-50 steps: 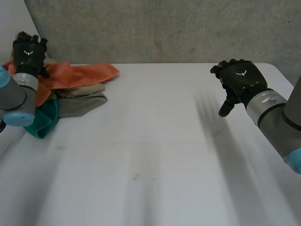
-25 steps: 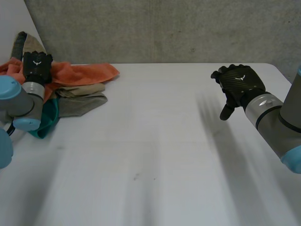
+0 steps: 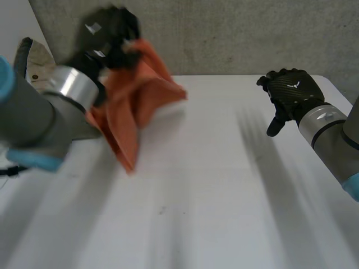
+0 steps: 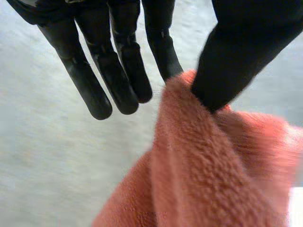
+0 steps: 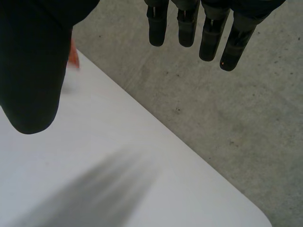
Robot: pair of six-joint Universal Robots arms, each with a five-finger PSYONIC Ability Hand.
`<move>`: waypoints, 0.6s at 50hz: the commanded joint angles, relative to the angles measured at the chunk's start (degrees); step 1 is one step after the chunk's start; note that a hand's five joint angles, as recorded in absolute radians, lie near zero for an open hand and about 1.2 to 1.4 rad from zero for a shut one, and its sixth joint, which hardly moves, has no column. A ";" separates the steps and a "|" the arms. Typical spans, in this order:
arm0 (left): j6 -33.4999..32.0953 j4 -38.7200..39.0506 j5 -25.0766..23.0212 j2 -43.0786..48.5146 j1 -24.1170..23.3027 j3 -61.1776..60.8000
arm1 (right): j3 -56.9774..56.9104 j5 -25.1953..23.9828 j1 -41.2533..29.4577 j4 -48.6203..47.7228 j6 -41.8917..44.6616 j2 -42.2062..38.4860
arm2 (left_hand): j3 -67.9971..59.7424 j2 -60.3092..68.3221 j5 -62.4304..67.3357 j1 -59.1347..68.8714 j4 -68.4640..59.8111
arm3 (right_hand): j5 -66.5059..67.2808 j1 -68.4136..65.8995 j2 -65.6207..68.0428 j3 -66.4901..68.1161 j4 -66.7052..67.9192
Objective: Fold the laundry.
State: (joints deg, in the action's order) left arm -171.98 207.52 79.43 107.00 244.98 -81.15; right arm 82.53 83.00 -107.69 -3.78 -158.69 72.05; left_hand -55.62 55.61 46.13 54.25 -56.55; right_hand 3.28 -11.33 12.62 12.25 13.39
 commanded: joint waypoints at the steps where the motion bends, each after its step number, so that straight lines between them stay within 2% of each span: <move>1: -0.02 -1.50 -0.41 6.11 -8.89 -3.84 | 0.00 -0.03 0.11 0.08 0.05 0.55 | 32.42 -32.41 -32.94 -31.05 33.35 | -3.28 1.33 -2.62 -2.25 -3.39; 6: 0.07 -4.57 0.29 6.47 -8.38 -3.67 | 0.00 -0.21 0.11 0.17 0.14 0.55 | 40.85 -40.84 -41.36 -39.48 41.78 | -3.28 1.33 -2.62 -2.25 -3.39; 12: -0.02 -10.99 0.64 3.39 -5.56 -5.77 | -0.09 -0.65 -0.15 0.96 1.88 0.55 | 40.36 -40.35 -40.87 -38.99 41.29 | -3.28 1.33 -2.62 -2.25 -3.39; 18: -0.11 -17.32 5.11 0.50 -4.42 -12.52 | 0.61 -1.26 -0.86 3.95 8.56 -0.16 | 40.53 -40.51 -41.04 -39.16 41.46 | -3.28 1.33 -2.62 -2.25 -3.39; 25: -0.54 -13.03 13.28 -0.21 -4.68 -19.04 | 0.97 -2.93 -0.86 8.43 16.65 -1.91 | 40.03 -40.01 -40.54 -38.66 40.96 | -3.28 1.33 -2.62 -2.25 -3.39; 30: -4.93 -9.94 14.18 1.37 -4.16 -20.72 | 1.05 -3.11 -0.77 8.52 16.84 -3.41 | 36.34 -36.32 -36.85 -34.97 37.26 | -3.28 1.33 -2.62 -2.25 -3.39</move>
State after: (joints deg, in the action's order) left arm -172.98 193.46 91.48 106.80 240.54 -99.66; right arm 83.50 80.25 -108.57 4.31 -142.70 70.08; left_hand -15.60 15.67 4.80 16.40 -15.57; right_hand 3.28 -11.33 12.62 12.25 13.39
